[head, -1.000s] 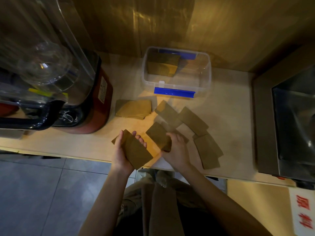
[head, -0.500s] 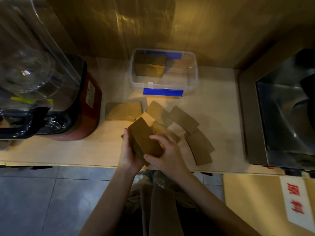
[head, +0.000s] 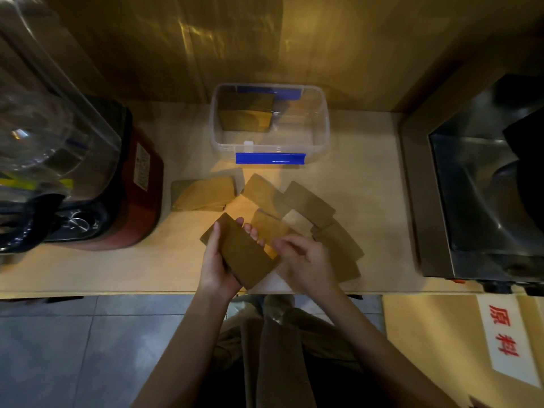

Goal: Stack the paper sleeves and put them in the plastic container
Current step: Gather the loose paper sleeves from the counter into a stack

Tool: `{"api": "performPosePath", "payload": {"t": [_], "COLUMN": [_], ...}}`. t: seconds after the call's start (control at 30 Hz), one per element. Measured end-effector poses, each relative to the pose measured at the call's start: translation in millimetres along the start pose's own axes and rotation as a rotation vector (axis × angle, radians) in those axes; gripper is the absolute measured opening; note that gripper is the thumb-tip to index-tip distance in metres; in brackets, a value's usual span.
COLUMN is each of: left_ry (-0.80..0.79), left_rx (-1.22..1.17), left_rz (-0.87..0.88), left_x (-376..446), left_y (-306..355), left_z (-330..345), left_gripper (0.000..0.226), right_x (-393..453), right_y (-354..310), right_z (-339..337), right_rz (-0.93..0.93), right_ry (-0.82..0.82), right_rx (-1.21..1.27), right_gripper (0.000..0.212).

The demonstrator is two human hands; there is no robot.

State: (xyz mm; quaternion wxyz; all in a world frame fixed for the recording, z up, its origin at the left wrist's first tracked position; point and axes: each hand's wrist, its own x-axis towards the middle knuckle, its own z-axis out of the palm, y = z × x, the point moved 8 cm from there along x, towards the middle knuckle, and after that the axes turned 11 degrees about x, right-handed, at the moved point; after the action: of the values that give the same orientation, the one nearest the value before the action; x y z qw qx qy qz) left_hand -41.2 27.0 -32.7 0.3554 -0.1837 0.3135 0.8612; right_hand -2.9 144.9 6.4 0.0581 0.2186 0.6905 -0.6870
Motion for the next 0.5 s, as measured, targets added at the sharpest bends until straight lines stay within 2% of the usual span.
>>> {"api": "performPosePath", "payload": {"t": [0.07,0.1,0.17,0.27,0.37,0.5], "left_ry": [0.038,0.049,0.059,0.04,0.031,0.016], "left_rx": [-0.023,-0.03,-0.042,-0.034,-0.031,-0.02], "left_rz": [0.001,0.002,0.003,0.01,0.009,0.005], "left_x": [-1.8,-2.4,-3.5,-5.2,-6.6,-6.7], "left_y": [1.8,2.5,4.4,7.3,8.3,7.6], "left_z": [-4.4,-6.0,-8.8,-7.9,-6.1,-4.8], "left_gripper": [0.058,0.058,0.06,0.062,0.066,0.068], "right_x": [10.0,15.8,28.4,42.6,48.1,46.2], "right_y": [7.9,12.5,24.3,42.8,57.1,61.4], "right_z": [-22.1,-26.5,-24.0,-9.0,0.0,3.2], "right_rz": [-0.015,-0.025,-0.046,-0.095,-0.072,-0.073], "right_ry": [0.151,0.166,0.111,-0.03,-0.105,-0.089], "right_rx": [-0.059,-0.148,-0.38,-0.702,-0.92,-1.049], "right_gripper": [0.013,0.013,0.02,0.045,0.066,0.063]}}
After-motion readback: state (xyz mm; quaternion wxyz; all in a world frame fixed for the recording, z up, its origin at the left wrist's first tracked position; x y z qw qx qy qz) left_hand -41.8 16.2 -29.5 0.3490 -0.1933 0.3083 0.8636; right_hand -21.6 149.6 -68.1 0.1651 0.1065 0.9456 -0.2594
